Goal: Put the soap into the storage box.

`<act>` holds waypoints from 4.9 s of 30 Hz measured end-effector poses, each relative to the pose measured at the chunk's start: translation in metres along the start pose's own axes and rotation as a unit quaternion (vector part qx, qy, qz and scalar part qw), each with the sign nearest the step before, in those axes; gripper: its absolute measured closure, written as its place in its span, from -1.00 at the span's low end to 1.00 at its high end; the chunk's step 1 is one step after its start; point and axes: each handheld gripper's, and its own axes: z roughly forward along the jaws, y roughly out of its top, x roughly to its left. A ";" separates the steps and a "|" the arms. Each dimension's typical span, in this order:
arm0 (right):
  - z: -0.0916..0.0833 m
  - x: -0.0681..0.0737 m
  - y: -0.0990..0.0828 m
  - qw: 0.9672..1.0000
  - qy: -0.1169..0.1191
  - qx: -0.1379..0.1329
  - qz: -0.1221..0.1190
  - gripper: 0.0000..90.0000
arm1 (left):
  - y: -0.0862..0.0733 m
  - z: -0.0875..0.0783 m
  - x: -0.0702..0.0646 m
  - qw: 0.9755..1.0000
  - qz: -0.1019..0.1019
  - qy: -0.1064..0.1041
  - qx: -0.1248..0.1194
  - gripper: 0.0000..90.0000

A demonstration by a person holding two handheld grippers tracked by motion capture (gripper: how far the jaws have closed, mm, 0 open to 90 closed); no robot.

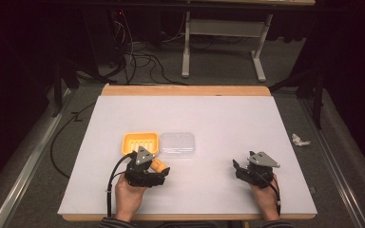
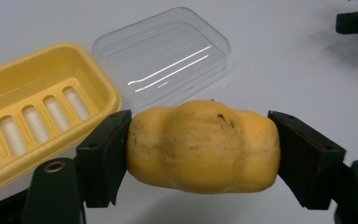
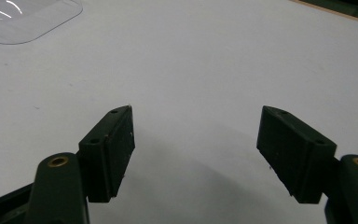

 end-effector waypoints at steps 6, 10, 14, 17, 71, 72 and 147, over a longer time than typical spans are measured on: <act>0.000 0.000 0.000 1.000 0.000 -0.001 0.000 -0.38 | 0.007 -0.001 0.004 1.000 -0.009 0.001 -0.010 -0.43; 0.000 0.000 0.000 1.000 0.001 -0.001 0.001 -0.38 | 0.011 -0.001 0.006 1.000 -0.008 0.007 -0.012 -0.43; -0.001 0.000 0.000 1.000 0.002 -0.002 0.000 -0.38 | 0.015 -0.001 0.009 1.000 -0.004 0.016 -0.012 -0.43; -0.001 0.000 0.000 1.000 0.002 -0.004 0.006 -0.38 | 0.020 0.001 0.013 1.000 -0.007 0.020 -0.015 -0.43; 0.000 0.000 0.000 1.000 0.004 -0.002 -0.001 -0.39 | 0.057 0.060 0.064 0.993 -0.004 0.117 -0.011 -0.43; 0.000 0.000 0.000 1.000 0.004 -0.002 -0.001 -0.39 | 0.057 0.061 0.065 0.993 -0.005 0.118 -0.010 -0.43; 0.002 0.002 0.001 1.000 0.001 0.009 -0.009 -0.39 | 0.036 0.038 0.054 0.996 0.027 0.082 -0.018 -0.27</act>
